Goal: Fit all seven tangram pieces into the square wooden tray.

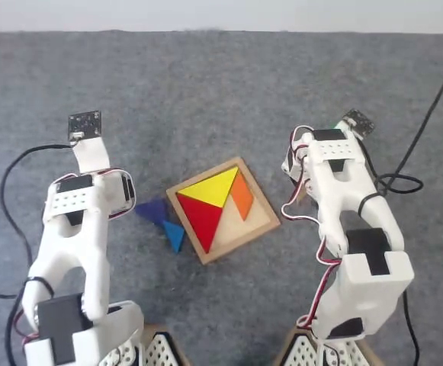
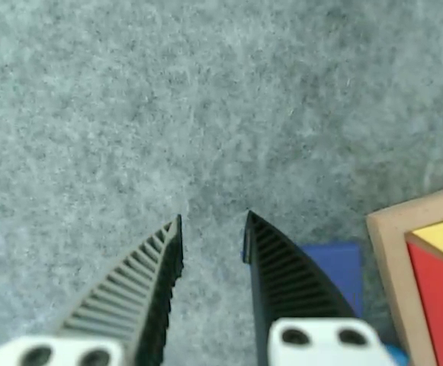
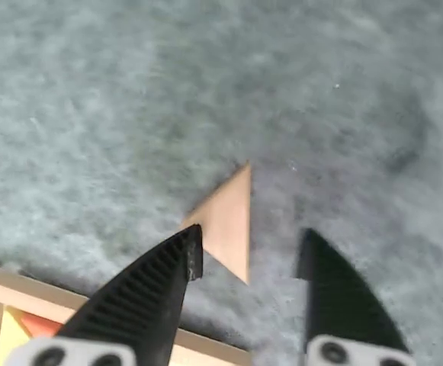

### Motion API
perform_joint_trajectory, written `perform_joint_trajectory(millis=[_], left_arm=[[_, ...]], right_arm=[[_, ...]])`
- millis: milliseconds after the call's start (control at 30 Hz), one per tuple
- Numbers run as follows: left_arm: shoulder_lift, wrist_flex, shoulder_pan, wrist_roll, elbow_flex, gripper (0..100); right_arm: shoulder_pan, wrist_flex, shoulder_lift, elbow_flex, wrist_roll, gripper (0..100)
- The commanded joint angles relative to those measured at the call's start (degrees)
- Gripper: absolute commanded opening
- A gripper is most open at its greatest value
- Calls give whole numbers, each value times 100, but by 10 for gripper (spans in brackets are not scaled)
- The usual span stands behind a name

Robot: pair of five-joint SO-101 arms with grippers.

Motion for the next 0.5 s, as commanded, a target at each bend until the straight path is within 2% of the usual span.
perform_joint_trajectory(millis=[0, 233, 467], left_arm=[[-26, -123, 9, -18, -48, 123], [-26, -123, 9, -18, -48, 123], [-26, -114, 9, -18, -48, 123]], right_arm=[[13, -154, -22, -264, 88, 309], [-136, -444, -13, -229, 114, 243], [-321, -593, 13, -220, 123, 240]])
